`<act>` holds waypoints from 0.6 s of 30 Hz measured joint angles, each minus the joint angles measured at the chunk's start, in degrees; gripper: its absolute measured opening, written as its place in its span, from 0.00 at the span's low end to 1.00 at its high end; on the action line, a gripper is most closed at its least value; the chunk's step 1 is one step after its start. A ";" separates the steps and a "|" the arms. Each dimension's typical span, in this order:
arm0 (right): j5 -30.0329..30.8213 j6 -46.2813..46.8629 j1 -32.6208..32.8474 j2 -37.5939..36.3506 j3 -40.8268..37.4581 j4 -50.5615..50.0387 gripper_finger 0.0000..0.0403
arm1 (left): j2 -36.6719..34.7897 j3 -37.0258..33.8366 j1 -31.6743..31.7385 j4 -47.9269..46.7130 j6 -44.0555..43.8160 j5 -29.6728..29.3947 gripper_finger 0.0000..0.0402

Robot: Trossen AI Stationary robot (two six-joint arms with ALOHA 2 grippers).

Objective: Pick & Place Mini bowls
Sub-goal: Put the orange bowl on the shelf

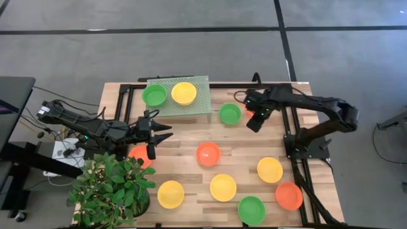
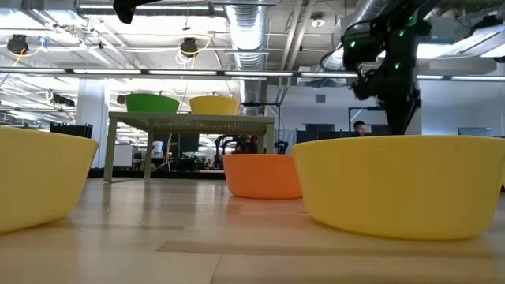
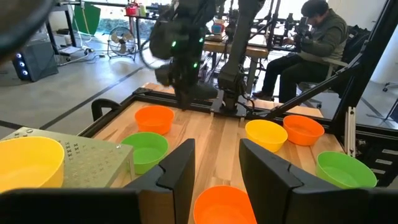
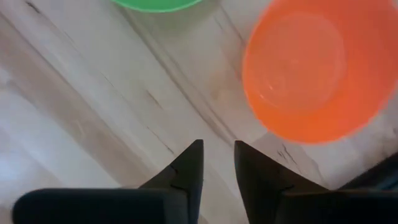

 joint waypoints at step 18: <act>6.23 -8.23 -1.54 9.44 0.08 7.76 0.53 | 0.00 0.00 0.00 0.29 0.00 0.00 0.32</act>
